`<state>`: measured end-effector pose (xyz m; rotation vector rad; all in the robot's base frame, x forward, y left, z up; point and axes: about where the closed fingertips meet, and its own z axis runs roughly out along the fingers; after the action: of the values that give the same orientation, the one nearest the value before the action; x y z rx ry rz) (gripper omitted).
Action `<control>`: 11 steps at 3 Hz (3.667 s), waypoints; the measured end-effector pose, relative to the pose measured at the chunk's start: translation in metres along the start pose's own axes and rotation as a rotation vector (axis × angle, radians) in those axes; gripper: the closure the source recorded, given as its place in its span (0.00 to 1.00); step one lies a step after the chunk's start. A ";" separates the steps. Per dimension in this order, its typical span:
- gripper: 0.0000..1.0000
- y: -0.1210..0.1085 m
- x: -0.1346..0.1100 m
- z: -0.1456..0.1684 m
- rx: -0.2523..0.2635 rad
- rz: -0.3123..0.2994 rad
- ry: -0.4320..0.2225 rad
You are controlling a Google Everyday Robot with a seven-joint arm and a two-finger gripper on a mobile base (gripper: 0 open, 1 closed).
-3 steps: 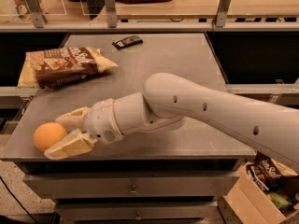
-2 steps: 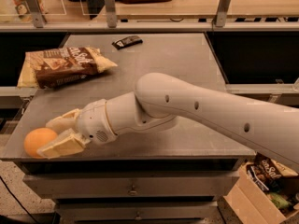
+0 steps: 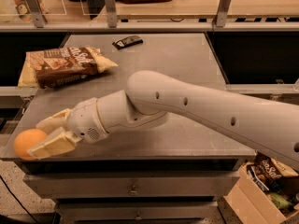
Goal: Move orange near brown chip bag
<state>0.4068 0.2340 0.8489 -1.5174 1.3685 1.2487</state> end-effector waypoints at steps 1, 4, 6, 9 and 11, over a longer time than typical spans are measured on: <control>1.00 -0.015 -0.017 -0.022 0.065 -0.044 0.005; 1.00 -0.092 -0.030 -0.084 0.256 -0.150 0.014; 0.83 -0.133 -0.011 -0.097 0.306 -0.163 -0.020; 0.13 -0.168 -0.004 -0.097 0.361 -0.183 0.013; 0.00 -0.177 0.004 -0.089 0.366 -0.196 0.032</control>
Offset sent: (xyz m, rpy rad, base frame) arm 0.0804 -0.0615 0.0664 0.0135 -0.2057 -0.2020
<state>0.5972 0.1786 0.8531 -1.3779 1.3456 0.8061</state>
